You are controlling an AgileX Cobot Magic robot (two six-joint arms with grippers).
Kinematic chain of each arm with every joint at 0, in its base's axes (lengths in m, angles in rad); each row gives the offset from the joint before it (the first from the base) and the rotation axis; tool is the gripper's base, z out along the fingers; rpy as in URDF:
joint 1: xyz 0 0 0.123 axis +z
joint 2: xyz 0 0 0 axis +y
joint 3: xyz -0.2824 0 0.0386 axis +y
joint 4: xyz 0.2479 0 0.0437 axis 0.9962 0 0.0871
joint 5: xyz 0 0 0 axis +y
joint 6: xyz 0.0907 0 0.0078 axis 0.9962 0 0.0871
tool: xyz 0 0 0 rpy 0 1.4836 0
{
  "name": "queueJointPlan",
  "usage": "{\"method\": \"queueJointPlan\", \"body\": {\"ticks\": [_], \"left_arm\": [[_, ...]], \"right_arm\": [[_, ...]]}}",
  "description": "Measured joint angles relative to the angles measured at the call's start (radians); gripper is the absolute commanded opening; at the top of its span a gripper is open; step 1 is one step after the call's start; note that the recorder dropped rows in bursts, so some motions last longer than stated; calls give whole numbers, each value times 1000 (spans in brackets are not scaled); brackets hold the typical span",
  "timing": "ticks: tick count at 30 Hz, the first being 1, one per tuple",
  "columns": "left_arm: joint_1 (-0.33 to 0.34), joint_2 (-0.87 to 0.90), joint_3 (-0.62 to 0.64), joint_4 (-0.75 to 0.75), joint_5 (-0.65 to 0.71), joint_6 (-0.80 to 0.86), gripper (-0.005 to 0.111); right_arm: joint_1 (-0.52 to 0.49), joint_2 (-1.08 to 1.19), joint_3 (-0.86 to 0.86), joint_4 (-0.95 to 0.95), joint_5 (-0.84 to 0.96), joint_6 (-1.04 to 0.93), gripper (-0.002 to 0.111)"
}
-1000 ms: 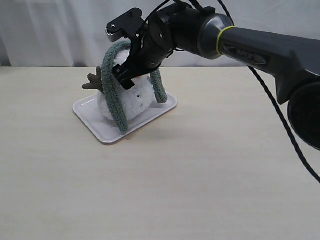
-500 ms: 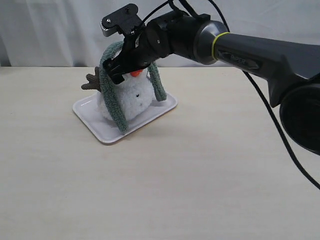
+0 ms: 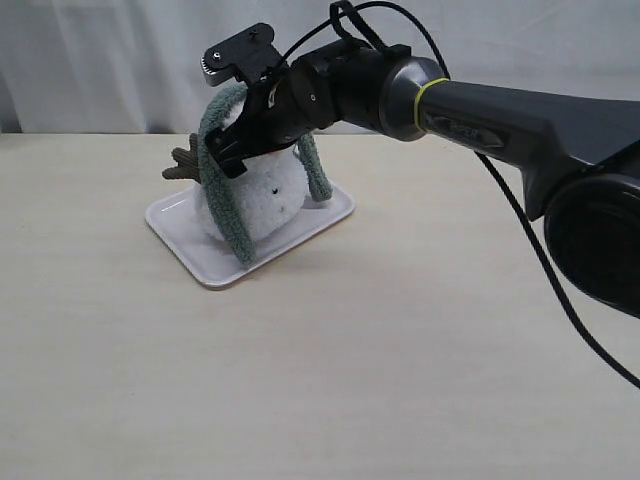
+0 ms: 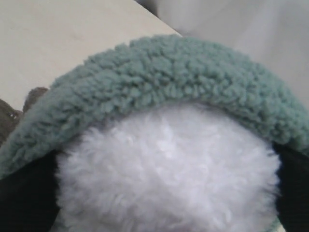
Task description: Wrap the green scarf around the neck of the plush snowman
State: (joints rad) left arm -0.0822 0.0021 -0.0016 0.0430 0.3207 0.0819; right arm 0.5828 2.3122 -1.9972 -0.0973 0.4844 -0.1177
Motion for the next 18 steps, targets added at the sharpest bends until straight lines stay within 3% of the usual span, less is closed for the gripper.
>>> {"method": "queueJointPlan", "body": {"ticks": [7,9,11,14,16,18], "left_arm": [[0,0,0,0,0,0,0],[0,0,0,0,0,0,0],[0,0,0,0,0,0,0],[0,0,0,0,0,0,0],[0,0,0,0,0,0,0],[0,0,0,0,0,0,0]], "right_arm": [[0,0,0,7,16,2,109],[0,0,0,-10,16,3,102],[0,0,0,-12,20,3,76],[0,0,0,-16,32,3,23],[0,0,0,-16,47,3,4],[0,0,0,-7,58,3,4]]}}
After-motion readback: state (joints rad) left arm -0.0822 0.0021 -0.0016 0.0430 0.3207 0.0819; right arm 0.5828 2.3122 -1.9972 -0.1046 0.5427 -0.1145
